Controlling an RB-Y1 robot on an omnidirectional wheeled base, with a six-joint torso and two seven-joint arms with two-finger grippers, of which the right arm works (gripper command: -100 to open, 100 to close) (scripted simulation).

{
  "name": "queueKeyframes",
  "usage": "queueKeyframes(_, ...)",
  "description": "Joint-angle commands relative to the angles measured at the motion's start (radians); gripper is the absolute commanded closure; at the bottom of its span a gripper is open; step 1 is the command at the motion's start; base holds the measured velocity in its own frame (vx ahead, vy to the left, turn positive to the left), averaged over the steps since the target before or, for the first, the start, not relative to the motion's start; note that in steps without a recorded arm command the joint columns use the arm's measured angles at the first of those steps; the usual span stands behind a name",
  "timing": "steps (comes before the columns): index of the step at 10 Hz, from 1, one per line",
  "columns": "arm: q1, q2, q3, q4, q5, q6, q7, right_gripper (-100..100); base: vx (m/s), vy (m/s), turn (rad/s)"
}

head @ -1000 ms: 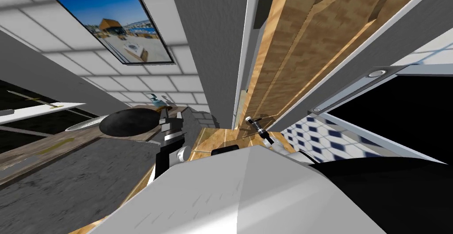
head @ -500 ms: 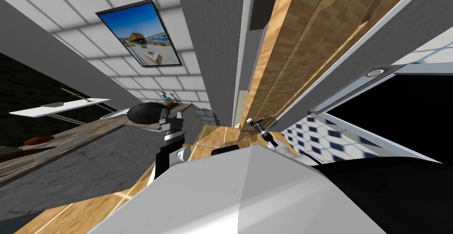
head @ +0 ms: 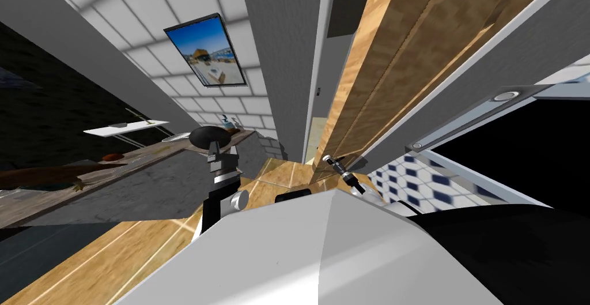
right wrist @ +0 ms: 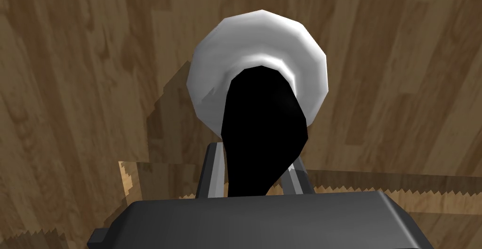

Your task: Pull the door open

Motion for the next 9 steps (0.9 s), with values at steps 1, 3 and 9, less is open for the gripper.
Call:
queueKeyframes(1, 0.014, -0.007, 0.0, 0.006, 0.002, -0.023, -0.003, 100, -0.215, -0.124, 0.193)
queueKeyframes(3, 0.023, -0.016, 0.0, 0.02, 0.003, -0.053, -0.008, 100, -0.223, -0.109, 0.189)
queueKeyframes(9, 0.049, -0.027, 0.0, 0.051, 0.006, -0.114, -0.017, 100, -0.182, -0.092, 0.172)
